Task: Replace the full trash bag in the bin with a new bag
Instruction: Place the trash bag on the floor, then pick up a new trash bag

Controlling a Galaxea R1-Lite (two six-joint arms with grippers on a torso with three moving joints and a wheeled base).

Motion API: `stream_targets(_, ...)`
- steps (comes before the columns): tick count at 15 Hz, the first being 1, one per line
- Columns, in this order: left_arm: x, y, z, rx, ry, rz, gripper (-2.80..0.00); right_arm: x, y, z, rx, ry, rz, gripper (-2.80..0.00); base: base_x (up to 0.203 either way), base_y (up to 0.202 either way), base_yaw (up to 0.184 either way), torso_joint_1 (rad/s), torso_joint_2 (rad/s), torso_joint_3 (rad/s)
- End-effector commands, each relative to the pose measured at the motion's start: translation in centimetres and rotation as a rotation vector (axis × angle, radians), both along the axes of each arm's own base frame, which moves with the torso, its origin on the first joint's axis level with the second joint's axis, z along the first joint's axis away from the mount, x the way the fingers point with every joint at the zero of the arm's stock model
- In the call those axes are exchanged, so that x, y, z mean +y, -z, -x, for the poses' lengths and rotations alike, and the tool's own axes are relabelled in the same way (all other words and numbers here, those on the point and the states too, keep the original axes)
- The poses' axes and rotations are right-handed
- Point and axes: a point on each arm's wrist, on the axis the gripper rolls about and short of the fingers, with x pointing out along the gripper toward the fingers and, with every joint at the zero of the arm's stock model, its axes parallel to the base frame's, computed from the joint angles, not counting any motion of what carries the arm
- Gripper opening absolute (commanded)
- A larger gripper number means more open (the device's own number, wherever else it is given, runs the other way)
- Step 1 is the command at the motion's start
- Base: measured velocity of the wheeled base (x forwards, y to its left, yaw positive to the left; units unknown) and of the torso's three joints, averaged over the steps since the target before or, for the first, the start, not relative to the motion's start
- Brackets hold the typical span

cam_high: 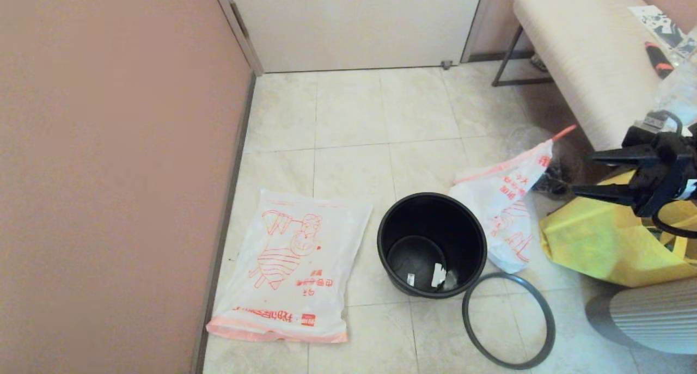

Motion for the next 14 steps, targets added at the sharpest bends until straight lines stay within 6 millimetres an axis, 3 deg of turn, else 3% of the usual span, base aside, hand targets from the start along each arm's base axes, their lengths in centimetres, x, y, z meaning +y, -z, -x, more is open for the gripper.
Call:
stream_targets(1, 0.0, 0.0, 0.0, 0.002, 0.000, -0.001, -2.80, -1.1, 0.5, 1.1, 0.097, 0.062, 0.041, -2.80, 0.000, 0.000, 0.000, 0.000, 0.00, 0.000)
stream_targets(9, 0.0, 0.0, 0.0, 0.001, 0.000, -0.001, -2.80, -6.0, 5.0, 2.1, 0.461, 0.230, 0.198, -2.80, 0.000, 0.000, 0.000, 0.000, 0.00, 0.000)
stream_targets(12, 0.0, 0.0, 0.0, 0.000, 0.000, -0.001, -2.80, -6.2, 6.5, 1.5, 0.517, 0.227, 0.281, -2.80, 0.000, 0.000, 0.000, 0.000, 0.00, 0.000)
stream_targets(14, 0.0, 0.0, 0.0, 0.000, 0.000, 0.000, -2.80, -4.5, 6.7, 0.6, 0.503, 0.175, 0.326, -2.80, 0.000, 0.000, 0.000, 0.000, 0.00, 0.000)
